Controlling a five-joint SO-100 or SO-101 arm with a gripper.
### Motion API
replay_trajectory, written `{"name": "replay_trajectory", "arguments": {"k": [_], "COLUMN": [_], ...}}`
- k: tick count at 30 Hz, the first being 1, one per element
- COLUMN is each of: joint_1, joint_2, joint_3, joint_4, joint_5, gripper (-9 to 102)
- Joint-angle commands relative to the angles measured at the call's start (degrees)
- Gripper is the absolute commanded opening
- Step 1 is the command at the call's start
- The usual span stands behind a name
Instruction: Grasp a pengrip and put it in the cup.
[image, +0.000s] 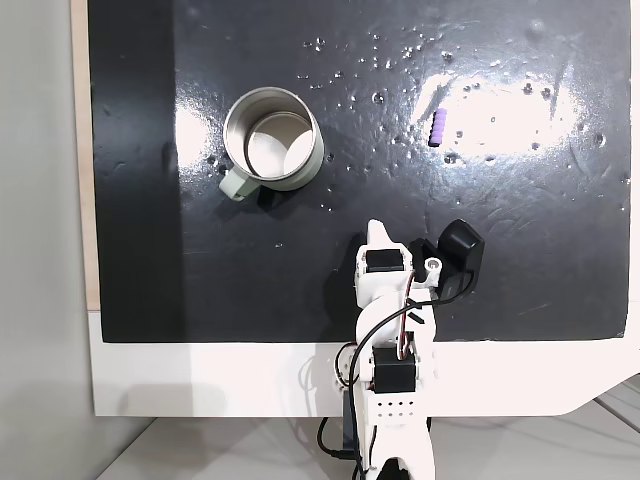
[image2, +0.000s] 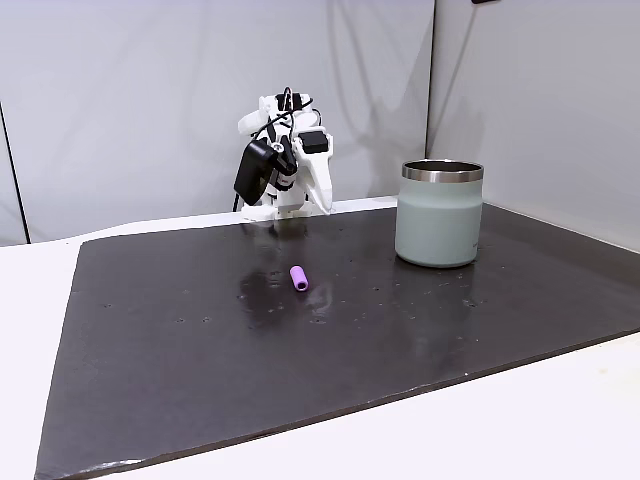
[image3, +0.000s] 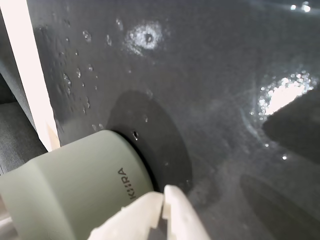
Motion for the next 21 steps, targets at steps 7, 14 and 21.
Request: {"name": "replay_trajectory", "arguments": {"k": [7,14,21], "joint_1": [-2.3,-1.8,-0.3], "joint_2": [0.6,-24.4,-48.9], "joint_3": [-1.4,-16.1,-35.1], "joint_4": [-3.0,-8.3,-9.6], "joint_5": [-1.1,1.8,4.4], "gripper": [0,0,0]}}
